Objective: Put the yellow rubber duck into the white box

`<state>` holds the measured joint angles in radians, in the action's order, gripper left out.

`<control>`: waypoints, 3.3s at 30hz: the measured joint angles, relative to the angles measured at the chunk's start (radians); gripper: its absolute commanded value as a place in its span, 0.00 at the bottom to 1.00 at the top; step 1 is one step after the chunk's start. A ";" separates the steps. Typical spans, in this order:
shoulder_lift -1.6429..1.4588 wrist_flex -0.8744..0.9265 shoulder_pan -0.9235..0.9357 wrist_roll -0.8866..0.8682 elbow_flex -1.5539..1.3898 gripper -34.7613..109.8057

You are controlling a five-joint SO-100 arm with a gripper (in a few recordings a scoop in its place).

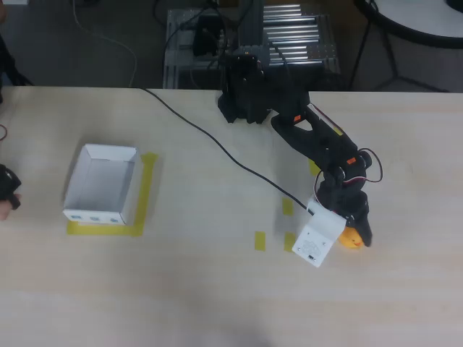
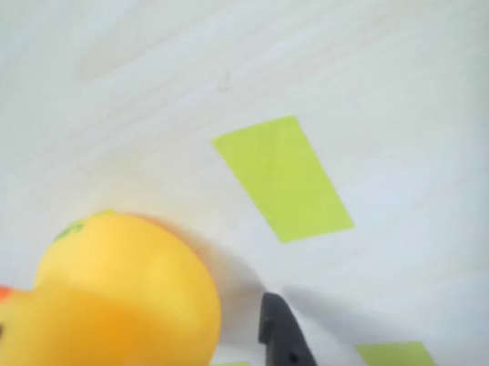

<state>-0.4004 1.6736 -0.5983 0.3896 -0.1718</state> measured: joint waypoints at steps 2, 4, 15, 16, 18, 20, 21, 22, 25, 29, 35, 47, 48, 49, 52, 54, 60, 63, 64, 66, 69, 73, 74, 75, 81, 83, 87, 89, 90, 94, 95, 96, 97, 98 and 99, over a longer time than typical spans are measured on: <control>0.000 -0.002 -0.003 0.000 0.003 0.30; 0.002 -0.006 -0.006 0.000 0.009 0.25; 0.002 -0.034 -0.020 -0.071 0.032 0.24; 0.002 -0.034 -0.020 -0.081 0.032 0.24; -0.008 -0.034 -0.018 -0.107 0.032 0.24; -0.043 -0.034 -0.003 -0.130 0.032 0.24; -0.078 -0.034 0.012 -0.141 0.032 0.24; -0.124 -0.034 0.032 -0.150 0.031 0.24; -0.333 -0.034 0.132 -0.175 -0.009 0.24; -0.646 -0.034 0.279 -0.176 -0.129 0.24; -1.058 -0.034 0.589 -0.176 -0.330 0.24; -1.270 -0.331 1.278 -0.278 -0.719 0.24; -1.270 -0.394 1.313 -0.279 -0.784 0.24; -1.270 -0.457 1.341 -0.279 -0.848 0.24; -1.252 -0.647 1.411 -0.278 -1.022 0.24; -1.215 -0.759 1.440 -0.267 -1.112 0.24; -1.069 -0.996 1.520 -0.169 -1.279 0.24; -1.029 -1.060 1.532 -0.097 -1.341 0.24; -1.028 -1.074 1.532 -0.067 -1.362 0.24; -1.026 -1.103 1.532 -0.005 -1.408 0.24; -1.026 -1.131 1.531 0.095 -1.479 0.24; -1.026 -1.135 1.534 0.222 -1.548 0.24; -1.025 -1.135 1.534 0.247 -1.560 0.24; -1.020 -1.135 1.534 0.267 -1.572 0.24; -1.014 -1.124 1.554 0.316 -1.597 0.24; -1.014 -1.111 1.554 0.316 -1.597 0.24; -1.014 -1.083 1.551 0.293 -1.597 0.31; -1.014 -1.068 1.552 0.287 -1.597 0.35; -1.014 -1.062 1.551 0.285 -1.597 0.35; -1.014 -1.051 1.539 0.285 -1.597 0.40; -1.014 -1.051 1.539 0.287 -1.597 0.41; -1.014 -1.051 1.539 0.287 -1.597 0.42; -1.014 -1.051 1.539 0.287 -1.597 0.43; -1.014 -1.051 1.539 0.287 -1.597 0.44; -1.014 -1.051 1.539 0.287 -1.597 0.45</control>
<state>-1.4143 0.6228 0.9403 0.6765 -1.7687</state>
